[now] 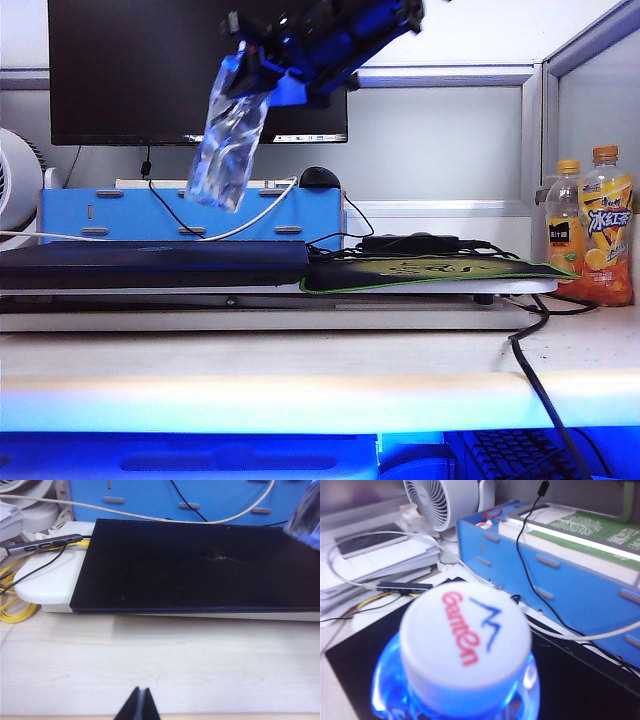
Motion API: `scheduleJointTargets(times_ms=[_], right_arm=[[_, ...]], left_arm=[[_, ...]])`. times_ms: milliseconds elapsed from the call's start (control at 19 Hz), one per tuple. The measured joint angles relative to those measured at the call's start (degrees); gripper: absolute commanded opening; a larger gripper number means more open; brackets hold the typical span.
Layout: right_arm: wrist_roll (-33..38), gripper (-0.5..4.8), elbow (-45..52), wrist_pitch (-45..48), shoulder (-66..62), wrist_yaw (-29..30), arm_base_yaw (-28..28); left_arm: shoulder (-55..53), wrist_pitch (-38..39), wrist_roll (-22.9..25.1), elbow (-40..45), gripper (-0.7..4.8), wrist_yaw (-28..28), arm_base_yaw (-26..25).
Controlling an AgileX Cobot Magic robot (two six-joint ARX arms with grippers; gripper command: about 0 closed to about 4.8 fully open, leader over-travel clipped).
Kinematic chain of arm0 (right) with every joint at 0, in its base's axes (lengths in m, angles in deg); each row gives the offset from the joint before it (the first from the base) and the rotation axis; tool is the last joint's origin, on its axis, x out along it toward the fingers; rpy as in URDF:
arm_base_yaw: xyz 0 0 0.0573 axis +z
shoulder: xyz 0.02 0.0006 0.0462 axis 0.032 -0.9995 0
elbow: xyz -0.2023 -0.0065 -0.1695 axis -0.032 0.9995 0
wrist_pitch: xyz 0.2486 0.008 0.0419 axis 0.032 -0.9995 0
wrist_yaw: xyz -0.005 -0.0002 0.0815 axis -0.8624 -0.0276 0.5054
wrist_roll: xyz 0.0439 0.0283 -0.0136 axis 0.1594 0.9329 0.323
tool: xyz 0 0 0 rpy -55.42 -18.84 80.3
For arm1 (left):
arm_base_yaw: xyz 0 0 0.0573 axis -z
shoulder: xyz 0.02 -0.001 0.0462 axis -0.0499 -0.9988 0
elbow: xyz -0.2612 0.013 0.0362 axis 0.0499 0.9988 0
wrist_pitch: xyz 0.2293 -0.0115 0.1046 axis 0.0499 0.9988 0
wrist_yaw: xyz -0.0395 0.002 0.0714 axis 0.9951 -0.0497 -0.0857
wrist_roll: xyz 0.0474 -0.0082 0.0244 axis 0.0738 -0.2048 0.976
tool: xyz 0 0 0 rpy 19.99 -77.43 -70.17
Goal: Pick up the mineral water bottle and place it on the laptop.
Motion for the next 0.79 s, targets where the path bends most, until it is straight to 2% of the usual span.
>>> scheduleJointTargets(times_ms=[211, 791], right_arm=[[-1.92, 0.00, 0.00, 0.72, -2.21, -4.13, 0.70], [-3.19, 0.00, -0.11, 2.47, -5.35, -6.78, 0.74]], left_arm=[[0.00, 0.00, 0.00, 0.00, -0.02, -0.07, 0.00], [0.00, 0.00, 0.00, 0.00, -0.02, -0.07, 0.00]])
